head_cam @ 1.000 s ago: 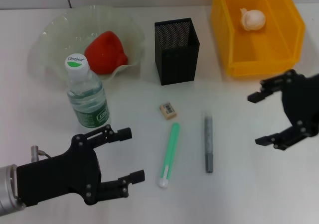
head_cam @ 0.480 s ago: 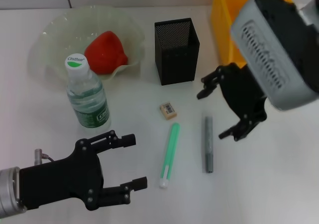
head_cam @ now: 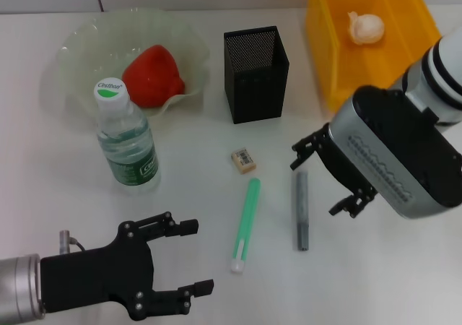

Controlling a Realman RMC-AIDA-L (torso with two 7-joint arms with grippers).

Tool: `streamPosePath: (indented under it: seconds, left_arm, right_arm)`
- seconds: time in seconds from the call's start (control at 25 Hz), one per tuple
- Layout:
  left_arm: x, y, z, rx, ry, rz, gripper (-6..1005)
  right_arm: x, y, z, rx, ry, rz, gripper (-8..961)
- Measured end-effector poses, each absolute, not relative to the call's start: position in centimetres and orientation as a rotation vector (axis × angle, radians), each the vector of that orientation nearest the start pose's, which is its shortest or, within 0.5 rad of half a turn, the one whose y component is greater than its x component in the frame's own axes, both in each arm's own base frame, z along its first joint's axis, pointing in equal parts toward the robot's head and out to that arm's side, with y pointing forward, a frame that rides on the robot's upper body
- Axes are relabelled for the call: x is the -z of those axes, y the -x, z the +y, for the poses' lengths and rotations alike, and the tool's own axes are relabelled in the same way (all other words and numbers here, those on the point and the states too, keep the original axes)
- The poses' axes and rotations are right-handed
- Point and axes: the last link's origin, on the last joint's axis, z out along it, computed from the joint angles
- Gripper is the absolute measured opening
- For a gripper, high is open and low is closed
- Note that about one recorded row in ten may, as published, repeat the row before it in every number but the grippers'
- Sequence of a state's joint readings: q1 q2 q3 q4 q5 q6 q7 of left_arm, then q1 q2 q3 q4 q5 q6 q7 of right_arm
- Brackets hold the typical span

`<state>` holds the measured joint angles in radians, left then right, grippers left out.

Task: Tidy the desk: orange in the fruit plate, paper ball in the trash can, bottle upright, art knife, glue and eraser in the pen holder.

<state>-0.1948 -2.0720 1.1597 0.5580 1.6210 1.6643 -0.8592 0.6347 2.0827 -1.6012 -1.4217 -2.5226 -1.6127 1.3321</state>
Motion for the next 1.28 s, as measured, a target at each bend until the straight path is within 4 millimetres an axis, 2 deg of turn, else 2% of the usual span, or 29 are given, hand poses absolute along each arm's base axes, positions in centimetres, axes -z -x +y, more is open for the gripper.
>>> streamPosePath:
  seconds: [0.12,0.28,0.48,0.6,1.28]
  left_arm:
    - [4.9,29.6,20.3,0.914,2.812,-0.267,812]
    - [5.0,29.5,20.2,0.924,2.816,-0.271,812]
    - [5.0,29.6,20.4,0.922,2.810,-0.273,812]
    - [4.8,29.6,20.5,0.918,2.810,-0.259,812]
    - [4.9,29.6,21.0,0.895,2.810,-0.268,812]
  right_arm:
    - [3.9,-14.1,32.5,0.739,2.878,-1.304,838]
    - [4.1,-13.7,32.5,0.705,2.853,-1.367,838]
    - [4.7,-12.8,32.5,0.613,2.813,-1.436,838]
    - [5.3,-12.4,32.3,0.494,2.800,-1.537,838]
    - [7.8,-12.9,34.1,0.450,2.773,-1.715,839]
